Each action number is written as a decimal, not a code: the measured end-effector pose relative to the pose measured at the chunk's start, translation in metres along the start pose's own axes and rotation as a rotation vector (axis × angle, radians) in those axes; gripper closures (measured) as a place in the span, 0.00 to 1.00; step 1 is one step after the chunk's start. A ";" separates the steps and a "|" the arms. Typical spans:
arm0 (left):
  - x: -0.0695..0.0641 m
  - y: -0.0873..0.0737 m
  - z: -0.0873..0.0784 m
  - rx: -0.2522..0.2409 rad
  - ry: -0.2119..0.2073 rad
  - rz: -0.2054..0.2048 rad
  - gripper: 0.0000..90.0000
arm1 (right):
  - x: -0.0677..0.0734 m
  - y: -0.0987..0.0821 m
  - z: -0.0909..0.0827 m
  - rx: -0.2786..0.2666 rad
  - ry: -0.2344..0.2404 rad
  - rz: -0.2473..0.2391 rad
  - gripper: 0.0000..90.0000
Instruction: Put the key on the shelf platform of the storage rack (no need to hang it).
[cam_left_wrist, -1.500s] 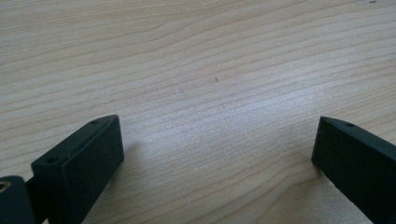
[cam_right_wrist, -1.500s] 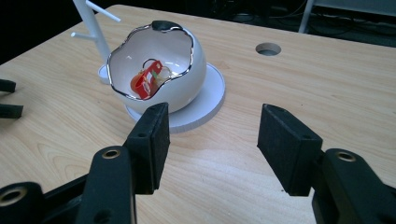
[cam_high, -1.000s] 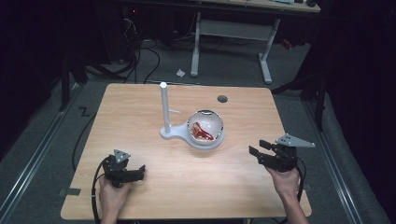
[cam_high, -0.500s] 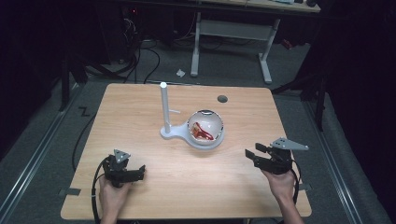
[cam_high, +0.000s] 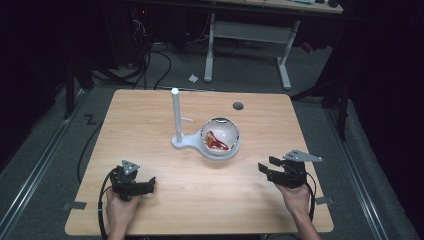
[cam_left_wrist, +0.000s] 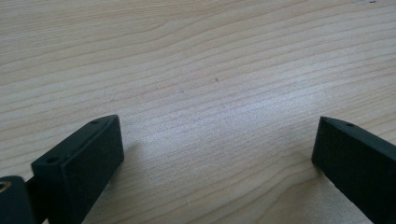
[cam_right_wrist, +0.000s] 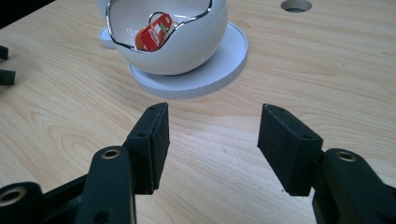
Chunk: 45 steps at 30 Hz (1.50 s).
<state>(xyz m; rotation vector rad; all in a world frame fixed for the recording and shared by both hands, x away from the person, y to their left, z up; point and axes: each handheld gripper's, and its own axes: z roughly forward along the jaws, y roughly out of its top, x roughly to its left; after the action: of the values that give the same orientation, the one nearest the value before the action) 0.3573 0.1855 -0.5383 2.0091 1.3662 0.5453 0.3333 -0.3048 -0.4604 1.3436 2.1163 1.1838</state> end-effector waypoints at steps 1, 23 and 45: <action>0.000 0.000 0.000 0.000 0.000 0.000 0.03 | 0.000 -0.001 0.001 0.003 -0.003 -0.003 0.49; 0.000 0.000 0.000 0.000 0.000 0.000 0.03 | 0.001 -0.015 0.035 0.056 -0.040 -0.018 0.48; 0.000 0.000 0.000 -0.002 0.003 -0.004 0.03 | -0.006 -0.030 0.048 0.100 -0.133 -0.036 0.48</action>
<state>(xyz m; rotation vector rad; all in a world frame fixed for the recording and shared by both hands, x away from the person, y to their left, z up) 0.3573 0.1856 -0.5384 2.0039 1.3712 0.5482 0.3525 -0.2941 -0.5131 1.3799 2.1196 0.9587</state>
